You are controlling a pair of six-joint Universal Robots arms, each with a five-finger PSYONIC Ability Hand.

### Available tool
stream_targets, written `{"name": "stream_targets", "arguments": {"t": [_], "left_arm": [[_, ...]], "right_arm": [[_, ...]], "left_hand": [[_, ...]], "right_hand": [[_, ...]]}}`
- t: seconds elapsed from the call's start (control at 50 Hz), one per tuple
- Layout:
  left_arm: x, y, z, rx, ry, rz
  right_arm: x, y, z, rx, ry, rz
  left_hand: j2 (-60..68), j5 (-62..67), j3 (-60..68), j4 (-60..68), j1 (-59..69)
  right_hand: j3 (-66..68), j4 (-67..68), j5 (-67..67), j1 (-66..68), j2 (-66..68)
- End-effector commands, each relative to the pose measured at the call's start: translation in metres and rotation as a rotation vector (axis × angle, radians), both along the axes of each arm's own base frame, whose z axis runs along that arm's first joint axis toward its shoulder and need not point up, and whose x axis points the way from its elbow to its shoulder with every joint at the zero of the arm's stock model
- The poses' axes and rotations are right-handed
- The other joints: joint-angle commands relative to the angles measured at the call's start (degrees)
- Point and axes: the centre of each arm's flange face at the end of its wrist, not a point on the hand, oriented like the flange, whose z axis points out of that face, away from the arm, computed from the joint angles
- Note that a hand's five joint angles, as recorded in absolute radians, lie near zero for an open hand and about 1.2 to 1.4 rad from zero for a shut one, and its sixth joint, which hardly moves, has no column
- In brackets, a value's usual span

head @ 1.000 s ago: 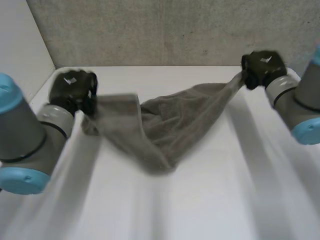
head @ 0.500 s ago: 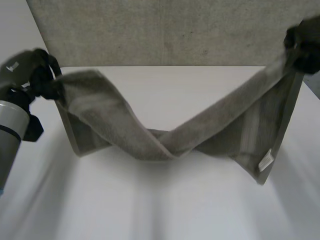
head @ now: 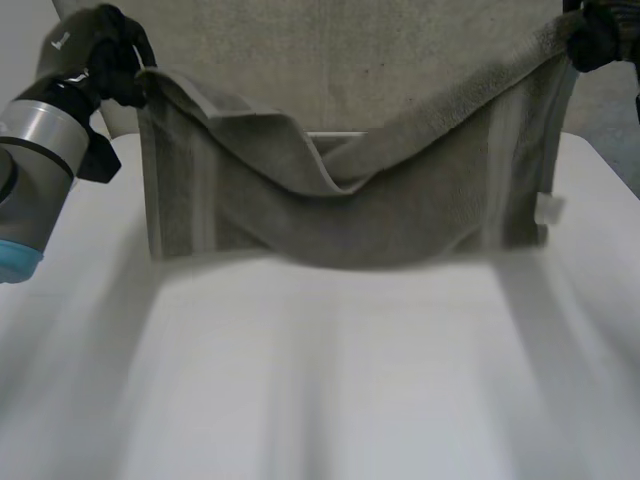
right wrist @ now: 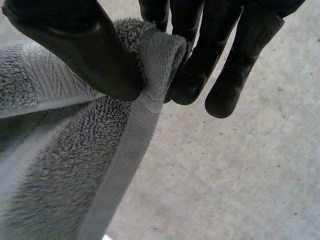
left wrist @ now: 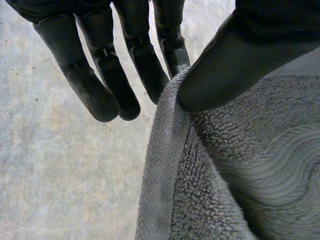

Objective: Fold the towel.

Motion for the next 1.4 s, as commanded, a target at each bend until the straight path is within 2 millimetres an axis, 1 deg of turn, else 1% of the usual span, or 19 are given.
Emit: {"name": "stream_targets", "arguments": {"t": [0.02, 0.04, 0.1, 0.14, 0.16, 0.2, 0.22, 0.32, 0.36, 0.44, 0.5, 0.52, 0.56, 0.7, 0.8, 0.86, 0.98, 1.18, 1.4], "left_arm": [[0.012, 0.009, -0.036, 0.102, 0.036, -0.005], [0.012, 0.013, -0.050, 0.141, 0.022, -0.024], [0.014, 0.016, -0.062, 0.171, 0.007, -0.048], [0.022, 0.020, -0.086, 0.216, -0.030, -0.095], [0.022, 0.020, -0.086, 0.216, -0.030, -0.096], [0.025, 0.028, -0.107, 0.234, -0.096, -0.159], [0.025, 0.028, -0.107, 0.234, -0.096, -0.160], [0.029, 0.040, -0.136, 0.198, -0.337, -0.201], [0.032, 0.041, -0.142, 0.187, -0.405, -0.190], [0.039, 0.041, -0.152, 0.156, -0.537, -0.171], [0.042, 0.047, -0.161, 0.122, -0.678, -0.169], [0.042, 0.047, -0.161, 0.122, -0.678, -0.169], [0.040, 0.055, -0.167, 0.114, -0.734, -0.183], [0.034, 0.074, -0.170, 0.074, -0.793, -0.234], [0.031, 0.099, -0.163, -0.022, -0.849, -0.297], [0.030, 0.106, -0.163, -0.046, -0.863, -0.322], [0.034, 0.124, -0.176, -0.084, -0.943, -0.375], [0.041, 0.129, -0.185, -0.115, -1.058, -0.359], [0.041, 0.133, -0.190, -0.149, -1.043, -0.429]], "right_arm": [[-0.004, 0.024, -0.036, 0.269, 0.059, 0.031], [-0.006, 0.026, -0.047, 0.321, 0.093, 0.030], [-0.009, 0.027, -0.061, 0.381, 0.140, 0.023], [-0.024, 0.026, -0.093, 0.475, 0.252, -0.009], [-0.024, 0.026, -0.093, 0.475, 0.253, -0.009], [-0.036, 0.029, -0.115, 0.532, 0.345, -0.027], [-0.036, 0.029, -0.115, 0.532, 0.345, -0.027], [-0.042, 0.040, -0.155, 0.646, 0.414, -0.005], [-0.043, 0.042, -0.163, 0.667, 0.411, 0.009], [-0.041, 0.045, -0.172, 0.676, 0.397, 0.036], [-0.040, 0.051, -0.183, 0.681, 0.390, 0.056], [-0.040, 0.051, -0.183, 0.681, 0.390, 0.056], [-0.040, 0.052, -0.186, 0.680, 0.388, 0.056], [-0.039, 0.053, -0.192, 0.677, 0.387, 0.059], [-0.039, 0.055, -0.195, 0.681, 0.387, 0.060], [-0.039, 0.055, -0.196, 0.683, 0.387, 0.060], [-0.039, 0.057, -0.199, 0.688, 0.386, 0.063], [-0.039, 0.058, -0.201, 0.687, 0.386, 0.063], [-0.039, 0.058, -0.201, 0.688, 0.386, 0.063]], "left_hand": [[-6.6, -15.4, -8.7, -7.3, -3.9], [-6.6, -15.4, -8.7, -7.3, -3.9], [-6.6, -15.4, -8.7, -7.3, -3.9], [-6.6, -15.4, -8.7, -7.3, -3.9], [-6.6, -15.4, -8.7, -7.3, -3.9], [-6.6, -15.4, -8.7, -7.3, -3.9], [-6.6, -15.4, -8.7, -7.3, -3.9], [-6.6, -15.4, -8.7, -7.3, -3.9], [-6.6, -15.4, -8.7, -7.3, -3.9], [-11.5, -20.2, -13.6, -12.2, -8.7], [-33.4, -42.1, -35.5, -34.1, -30.7], [-33.5, -42.3, -35.6, -34.2, -30.8], [-52.5, -61.2, -54.6, -53.1, -49.7], [-66.1, -74.9, -68.2, -66.8, -63.4], [-66.8, -75.6, -68.9, -67.5, -64.1], [-66.8, -75.6, -68.9, -67.5, -64.1], [-66.2, -74.9, -68.3, -66.8, -63.4], [-65.5, -74.2, -67.6, -66.2, -62.7], [-61.0, -69.7, -63.1, -61.6, -58.2]], "right_hand": [[3.2, 2.9, 3.5, 3.5, 4.5], [3.2, 2.9, 3.5, 3.5, 4.5], [3.2, 2.9, 3.5, 3.5, 4.5], [3.2, 2.9, 3.5, 3.5, 4.5], [3.2, 2.9, 3.5, 3.5, 4.5], [3.2, 2.9, 3.5, 3.5, 4.5], [3.2, 2.9, 3.5, 3.5, 4.5], [3.2, 2.9, 3.5, 3.5, 4.5], [3.2, 2.9, 3.5, 3.5, 4.5], [3.2, 2.9, 3.5, 3.5, 4.5], [3.2, 2.9, 3.5, 3.5, 4.5], [3.2, 2.9, 3.5, 3.5, 4.5], [3.2, 2.9, 3.5, 3.5, 4.5], [3.2, 2.9, 3.5, 3.5, 4.5], [3.2, 2.9, 3.5, 3.5, 4.5], [3.2, 2.9, 3.5, 3.5, 4.5], [3.2, 2.9, 3.5, 3.5, 4.5], [3.2, 2.9, 3.5, 3.5, 4.5], [3.2, 2.9, 3.5, 3.5, 4.5]]}}
